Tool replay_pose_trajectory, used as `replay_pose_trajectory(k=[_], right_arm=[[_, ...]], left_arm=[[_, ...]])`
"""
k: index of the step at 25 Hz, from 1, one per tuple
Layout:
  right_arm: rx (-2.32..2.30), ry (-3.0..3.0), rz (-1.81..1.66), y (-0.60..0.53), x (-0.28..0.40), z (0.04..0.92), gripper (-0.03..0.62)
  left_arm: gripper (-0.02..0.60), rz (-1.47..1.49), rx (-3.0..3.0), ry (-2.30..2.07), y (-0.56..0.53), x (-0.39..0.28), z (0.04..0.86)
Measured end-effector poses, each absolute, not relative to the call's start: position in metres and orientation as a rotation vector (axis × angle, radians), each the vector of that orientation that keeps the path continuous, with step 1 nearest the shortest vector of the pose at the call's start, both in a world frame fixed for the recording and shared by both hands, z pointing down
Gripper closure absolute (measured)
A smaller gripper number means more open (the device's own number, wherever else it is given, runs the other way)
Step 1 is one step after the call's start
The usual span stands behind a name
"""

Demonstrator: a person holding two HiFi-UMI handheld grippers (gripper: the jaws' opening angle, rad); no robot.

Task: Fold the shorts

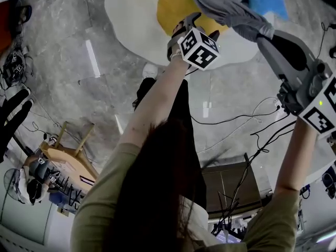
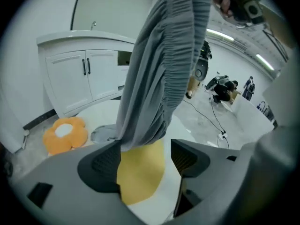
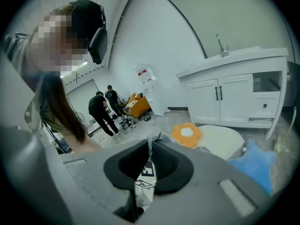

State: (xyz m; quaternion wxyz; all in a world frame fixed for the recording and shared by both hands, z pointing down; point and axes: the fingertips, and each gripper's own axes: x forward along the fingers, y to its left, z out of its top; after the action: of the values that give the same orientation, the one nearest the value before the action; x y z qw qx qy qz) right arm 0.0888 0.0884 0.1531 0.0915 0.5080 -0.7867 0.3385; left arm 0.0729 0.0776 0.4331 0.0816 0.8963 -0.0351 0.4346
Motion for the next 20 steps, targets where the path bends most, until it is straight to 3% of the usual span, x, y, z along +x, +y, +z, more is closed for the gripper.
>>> replay_pose_trajectory(k=[9,12,14,15,20], right_arm=[[1.486,-2.315,1.023,0.106,0.092,0.161,0.57],[1.474,-2.307,1.025,0.11,0.093,0.164,0.571],[1.466,-2.307,1.026,0.113,0.093,0.165,0.571],[1.462,-2.308,1.026,0.114,0.093,0.166,0.571],[1.44,-2.323,1.024,0.121,0.091,0.165,0.57]], left_arm=[[0.26,1.258,2.551,-0.23,0.091,0.086,0.459],[0.403,1.324,2.637,-0.144,0.08,0.075,0.461],[0.53,1.386,2.699,-0.056,0.077,0.064,0.461],[0.555,1.405,2.724,-0.017,0.077,0.06,0.461],[0.558,1.419,2.77,0.109,0.085,0.055,0.459]])
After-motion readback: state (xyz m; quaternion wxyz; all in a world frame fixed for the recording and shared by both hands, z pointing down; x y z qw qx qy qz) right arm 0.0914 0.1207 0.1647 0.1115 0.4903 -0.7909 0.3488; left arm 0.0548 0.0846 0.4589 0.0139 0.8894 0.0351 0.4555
